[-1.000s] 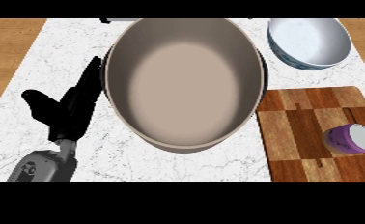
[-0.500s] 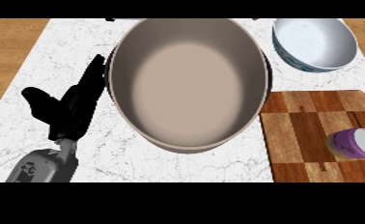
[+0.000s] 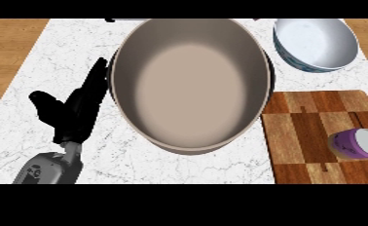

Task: Pick the can from the cutting board and place it in the pot

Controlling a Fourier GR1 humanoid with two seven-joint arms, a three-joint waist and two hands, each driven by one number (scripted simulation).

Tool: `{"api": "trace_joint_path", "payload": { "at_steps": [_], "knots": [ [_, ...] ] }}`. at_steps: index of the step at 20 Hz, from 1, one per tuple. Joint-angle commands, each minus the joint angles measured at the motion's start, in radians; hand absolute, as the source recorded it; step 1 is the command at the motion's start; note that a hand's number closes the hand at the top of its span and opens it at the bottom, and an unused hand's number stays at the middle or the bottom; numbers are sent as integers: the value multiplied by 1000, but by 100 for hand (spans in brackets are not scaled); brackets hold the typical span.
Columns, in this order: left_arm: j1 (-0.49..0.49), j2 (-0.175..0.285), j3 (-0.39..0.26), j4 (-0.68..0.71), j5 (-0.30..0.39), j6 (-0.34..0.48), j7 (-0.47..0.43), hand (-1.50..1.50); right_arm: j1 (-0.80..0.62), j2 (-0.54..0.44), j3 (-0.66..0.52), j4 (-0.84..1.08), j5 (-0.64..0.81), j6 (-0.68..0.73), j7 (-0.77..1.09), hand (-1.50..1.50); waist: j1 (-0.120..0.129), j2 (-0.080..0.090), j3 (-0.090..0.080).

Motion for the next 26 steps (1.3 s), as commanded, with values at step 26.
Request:
{"api": "trace_joint_path", "payload": {
  "at_steps": [26],
  "knots": [
    [21, -58, 55, -32, -74, -33, 61, 0, 20, 213, 43, 18, 188, -56, 0, -150, -33, -10, -2]
  ]
}}
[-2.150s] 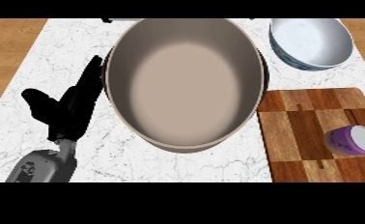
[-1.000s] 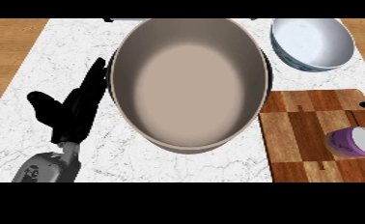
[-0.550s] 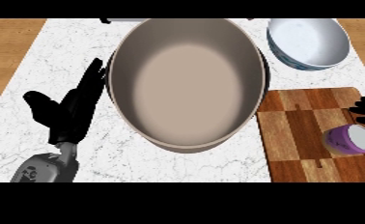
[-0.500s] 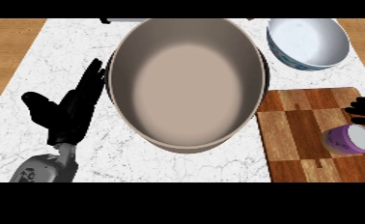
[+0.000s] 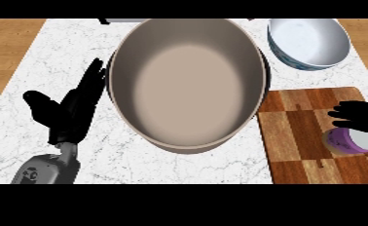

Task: Pick the can from the cutting board and place it in the pot

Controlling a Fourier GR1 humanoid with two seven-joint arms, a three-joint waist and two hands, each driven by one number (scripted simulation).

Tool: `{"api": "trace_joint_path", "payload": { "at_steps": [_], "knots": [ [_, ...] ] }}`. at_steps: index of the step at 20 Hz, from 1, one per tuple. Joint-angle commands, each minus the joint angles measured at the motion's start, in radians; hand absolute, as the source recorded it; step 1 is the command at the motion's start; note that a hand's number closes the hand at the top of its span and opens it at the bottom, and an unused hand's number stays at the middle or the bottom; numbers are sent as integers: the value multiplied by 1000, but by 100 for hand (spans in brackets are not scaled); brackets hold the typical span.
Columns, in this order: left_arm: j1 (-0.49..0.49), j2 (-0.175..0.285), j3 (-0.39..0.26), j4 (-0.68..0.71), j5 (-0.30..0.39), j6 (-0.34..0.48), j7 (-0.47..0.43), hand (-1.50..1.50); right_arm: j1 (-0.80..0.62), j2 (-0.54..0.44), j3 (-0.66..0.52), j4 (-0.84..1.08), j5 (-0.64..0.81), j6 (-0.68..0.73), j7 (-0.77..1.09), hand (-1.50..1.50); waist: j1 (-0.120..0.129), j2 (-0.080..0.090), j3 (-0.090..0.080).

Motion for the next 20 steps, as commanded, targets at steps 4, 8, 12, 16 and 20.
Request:
{"api": "trace_joint_path", "payload": {
  "at_steps": [4, 8, 12, 16, 20],
  "knots": [
    [22, -26, 25, -1, -18, -31, -5, 0, 1, 99, -26, 28, 150, -28, -15, -150, 1, 0, 0],
    [5, -72, -29, -59, -86, 29, 63, 0, 35, 98, -35, -24, 219, -12, 49, -150, -4, -1, 0],
    [52, -16, 19, -174, -55, -12, 144, 0, -51, 155, -54, 91, 301, -1, 18, -150, 9, 0, 0],
    [45, -63, 44, -76, -82, -32, 60, 0, 53, 200, -92, 0, 344, -12, 61, -150, -4, -1, 0],
    [27, -49, 70, -53, -52, -75, 45, 0, 9, 246, -63, 95, 351, -31, -77, 150, 2, 1, 0]
  ]
}}
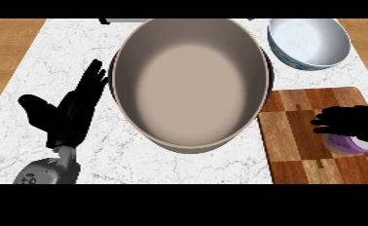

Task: Pick the can from the cutting board and place it in the pot

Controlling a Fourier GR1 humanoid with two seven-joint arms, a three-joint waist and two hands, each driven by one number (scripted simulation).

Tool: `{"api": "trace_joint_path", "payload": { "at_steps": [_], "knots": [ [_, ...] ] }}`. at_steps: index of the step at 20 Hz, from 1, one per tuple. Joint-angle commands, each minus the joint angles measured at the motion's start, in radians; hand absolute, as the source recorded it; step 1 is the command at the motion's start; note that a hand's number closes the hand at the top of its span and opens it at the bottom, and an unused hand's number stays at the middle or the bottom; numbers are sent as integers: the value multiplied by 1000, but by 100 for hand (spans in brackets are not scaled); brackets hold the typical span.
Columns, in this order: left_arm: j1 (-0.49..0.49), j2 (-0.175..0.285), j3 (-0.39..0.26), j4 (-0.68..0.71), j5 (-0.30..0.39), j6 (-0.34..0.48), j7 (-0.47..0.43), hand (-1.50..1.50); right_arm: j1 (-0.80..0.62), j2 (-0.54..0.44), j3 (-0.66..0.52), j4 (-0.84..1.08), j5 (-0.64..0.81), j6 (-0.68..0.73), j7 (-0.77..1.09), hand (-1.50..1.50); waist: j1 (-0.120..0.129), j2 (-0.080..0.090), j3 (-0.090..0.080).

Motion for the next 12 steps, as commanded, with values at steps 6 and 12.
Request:
{"api": "trace_joint_path", "payload": {
  "at_steps": [6, 12],
  "knots": [
    [-40, -46, -17, 0, -35, 18, 24, 0, -12, 80, 1, 28, -22, -25, -147, 150, 2, 1, 1],
    [17, -46, -19, -46, -57, 14, 38, 0, 26, -3, -60, -19, -89, -7, -221, 150, -3, -2, 0]
  ]
}}
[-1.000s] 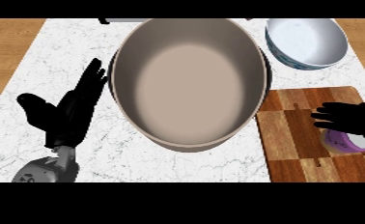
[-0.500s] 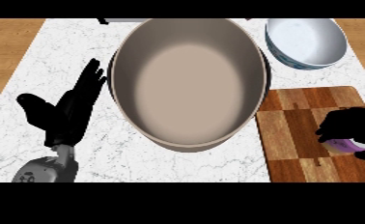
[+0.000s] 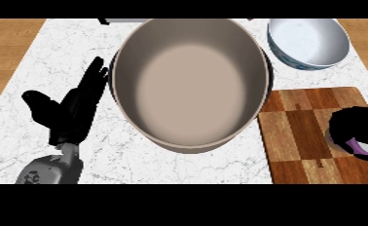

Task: Pick the can from the cutting board and place it in the pot

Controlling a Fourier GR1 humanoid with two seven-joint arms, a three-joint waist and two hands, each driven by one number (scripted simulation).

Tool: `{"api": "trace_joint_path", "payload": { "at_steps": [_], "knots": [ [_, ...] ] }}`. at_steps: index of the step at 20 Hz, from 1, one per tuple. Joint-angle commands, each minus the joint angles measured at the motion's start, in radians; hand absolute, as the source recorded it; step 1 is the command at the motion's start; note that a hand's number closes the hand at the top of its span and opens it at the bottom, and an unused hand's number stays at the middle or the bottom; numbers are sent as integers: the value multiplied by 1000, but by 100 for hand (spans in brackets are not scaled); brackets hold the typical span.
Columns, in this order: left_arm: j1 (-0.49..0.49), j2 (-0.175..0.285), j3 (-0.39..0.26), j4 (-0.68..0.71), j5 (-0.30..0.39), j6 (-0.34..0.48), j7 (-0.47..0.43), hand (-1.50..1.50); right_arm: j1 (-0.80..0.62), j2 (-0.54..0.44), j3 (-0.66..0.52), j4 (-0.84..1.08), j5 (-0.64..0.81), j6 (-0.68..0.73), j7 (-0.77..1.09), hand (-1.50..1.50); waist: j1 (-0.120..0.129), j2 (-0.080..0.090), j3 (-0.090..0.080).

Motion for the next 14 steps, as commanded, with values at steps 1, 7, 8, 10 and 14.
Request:
{"api": "trace_joint_path", "payload": {
  "at_steps": [1, 7, 8, 10, 14],
  "knots": [
    [33, 5, 5, -19, -5, -2, 3, 0, 30, 85, -17, -120, -48, 151, 208, 150, -12, -6, -2],
    [50, 16, 54, -3, -6, 40, 5, 0, 157, 271, -221, 73, -190, 84, 682, 150, -146, -33, -11],
    [54, 19, 56, 0, -13, 44, 4, 0, 157, 301, -233, 57, -190, 57, 749, 150, -142, -34, -12],
    [62, 31, 69, -2, -10, 41, 9, 0, 170, 324, -288, 21, -194, -10, 875, 150, -158, -43, -15],
    [77, 31, 67, -2, -9, 40, 10, 0, 161, 420, -322, -116, -174, -135, 1080, 150, -153, -53, -18]
  ]
}}
